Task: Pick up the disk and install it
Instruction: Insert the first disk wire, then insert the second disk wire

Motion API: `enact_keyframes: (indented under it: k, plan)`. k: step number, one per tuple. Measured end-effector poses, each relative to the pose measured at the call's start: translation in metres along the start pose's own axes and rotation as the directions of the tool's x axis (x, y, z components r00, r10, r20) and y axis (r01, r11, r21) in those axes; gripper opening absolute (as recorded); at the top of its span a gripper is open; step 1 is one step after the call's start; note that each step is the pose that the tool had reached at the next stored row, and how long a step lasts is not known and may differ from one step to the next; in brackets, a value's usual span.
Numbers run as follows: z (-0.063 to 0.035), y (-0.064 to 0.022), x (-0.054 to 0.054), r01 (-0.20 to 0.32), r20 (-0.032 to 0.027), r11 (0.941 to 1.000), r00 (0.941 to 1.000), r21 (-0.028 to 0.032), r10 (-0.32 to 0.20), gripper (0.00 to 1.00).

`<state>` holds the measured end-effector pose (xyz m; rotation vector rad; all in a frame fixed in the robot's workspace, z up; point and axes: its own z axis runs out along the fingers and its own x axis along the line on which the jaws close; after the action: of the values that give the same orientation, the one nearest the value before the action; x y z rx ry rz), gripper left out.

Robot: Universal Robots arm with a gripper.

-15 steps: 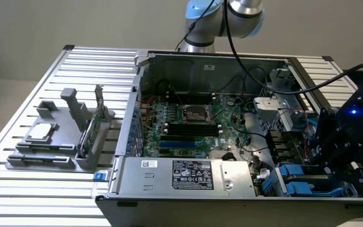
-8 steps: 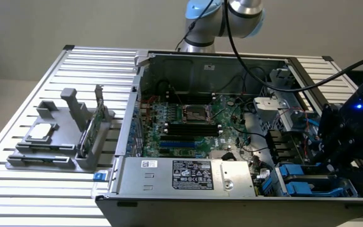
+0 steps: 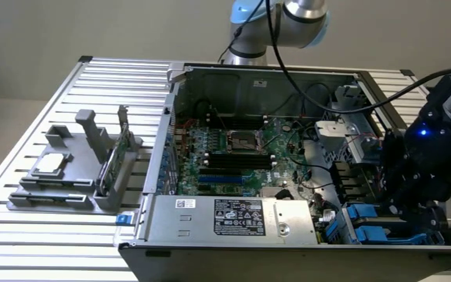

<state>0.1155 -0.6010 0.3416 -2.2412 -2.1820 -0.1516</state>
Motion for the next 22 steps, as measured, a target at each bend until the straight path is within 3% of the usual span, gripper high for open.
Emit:
enact_keyframes:
  k: [4, 22]
  plan:
    - [-0.0013, -0.0085, -0.0003, 0.001, 0.0, 1.0, 1.0, 0.0001, -0.001, 0.25]
    - [-0.0017, -0.0105, 0.0031, 0.004, 0.0006, 1.0, 1.0, 0.0, -0.004, 0.25]
